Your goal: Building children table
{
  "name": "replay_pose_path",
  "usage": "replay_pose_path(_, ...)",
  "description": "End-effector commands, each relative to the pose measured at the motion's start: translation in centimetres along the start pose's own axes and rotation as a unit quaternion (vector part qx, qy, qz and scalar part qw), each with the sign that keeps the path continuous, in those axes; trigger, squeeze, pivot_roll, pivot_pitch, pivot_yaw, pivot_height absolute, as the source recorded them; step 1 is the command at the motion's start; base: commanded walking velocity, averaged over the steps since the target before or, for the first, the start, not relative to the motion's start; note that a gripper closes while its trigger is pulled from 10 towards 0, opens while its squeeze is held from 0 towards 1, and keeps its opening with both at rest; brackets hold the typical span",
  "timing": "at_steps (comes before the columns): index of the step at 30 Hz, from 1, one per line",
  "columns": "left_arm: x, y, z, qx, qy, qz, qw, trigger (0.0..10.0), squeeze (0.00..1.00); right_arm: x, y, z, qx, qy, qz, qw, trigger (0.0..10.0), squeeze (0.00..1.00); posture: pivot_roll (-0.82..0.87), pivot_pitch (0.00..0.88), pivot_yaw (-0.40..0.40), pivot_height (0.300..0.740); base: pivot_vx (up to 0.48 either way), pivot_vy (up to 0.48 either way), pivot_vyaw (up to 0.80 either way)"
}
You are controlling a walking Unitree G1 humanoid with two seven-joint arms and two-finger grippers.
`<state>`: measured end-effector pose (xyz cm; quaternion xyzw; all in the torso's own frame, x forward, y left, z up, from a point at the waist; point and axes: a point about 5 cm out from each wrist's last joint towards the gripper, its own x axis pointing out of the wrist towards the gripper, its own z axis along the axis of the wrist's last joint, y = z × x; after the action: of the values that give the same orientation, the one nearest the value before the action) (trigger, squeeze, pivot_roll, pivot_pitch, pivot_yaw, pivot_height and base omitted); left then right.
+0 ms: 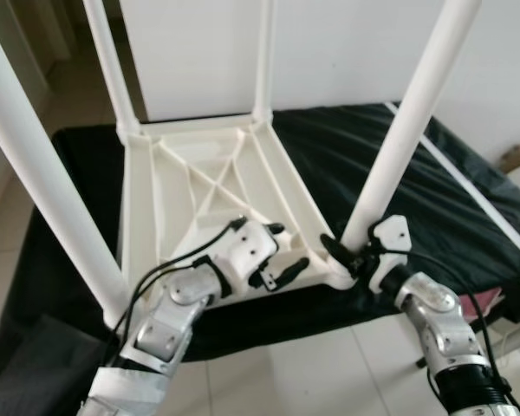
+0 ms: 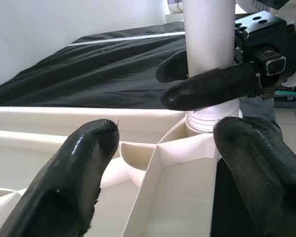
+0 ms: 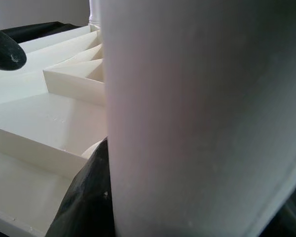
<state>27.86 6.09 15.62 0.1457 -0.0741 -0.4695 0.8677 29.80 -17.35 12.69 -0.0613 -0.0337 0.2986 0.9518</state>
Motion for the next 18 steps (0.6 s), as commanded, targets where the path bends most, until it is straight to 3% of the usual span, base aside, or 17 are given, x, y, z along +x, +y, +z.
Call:
replay_pose_path(1, -0.02, -0.13, 0.05, -0.005, 0.000, 0.002, 1.000, 10.0, 0.00, 0.00, 0.21, -0.74, 0.002, 0.021, 0.010, 1.000, 1.5, 0.00, -0.01, 0.000, -0.049, 0.740, 0.000, 0.000, 0.00)
replay_pose_path(3, -0.02, -0.13, 0.05, -0.005, 0.000, 0.002, 1.000, 10.0, 0.00, 0.00, 0.21, -0.74, 0.002, 0.021, 0.010, 1.000, 1.5, 0.00, -0.01, 0.000, -0.049, 0.740, 0.000, 0.000, 0.00)
replay_pose_path(4, 0.02, -0.21, 0.03, -0.006, 0.000, 0.001, 1.000, 10.0, 0.00, -0.07, 0.05, -0.94, 0.007, 0.025, 0.003, 1.000, 10.0, 0.00, -0.01, 0.000, -0.048, 0.740, 0.000, 0.000, 0.00)
replay_pose_path(9, 0.11, -0.44, 0.10, -0.011, 0.000, -0.002, 1.000, 10.0, 0.00, -0.18, -0.12, -1.14, 0.033, 0.023, -0.036, 0.999, 10.0, 0.00, -0.02, 0.000, -0.045, 0.740, 0.000, 0.000, 0.00)
replay_pose_path(11, 0.11, -0.57, 0.14, -0.014, 0.000, -0.005, 1.000, 10.0, 0.00, -0.21, -0.13, -1.11, 0.041, 0.023, -0.085, 0.995, 10.0, 0.00, -0.03, 0.008, -0.044, 0.740, 0.000, 0.000, 0.00)
replay_pose_path(18, 0.04, -0.69, 0.01, -0.019, 0.002, -0.006, 1.000, 10.0, 0.00, -0.23, 0.32, -1.23, 0.039, 0.025, -0.159, 0.986, 10.0, 0.00, -0.04, 0.018, -0.041, 0.740, 0.000, 0.000, 0.00)
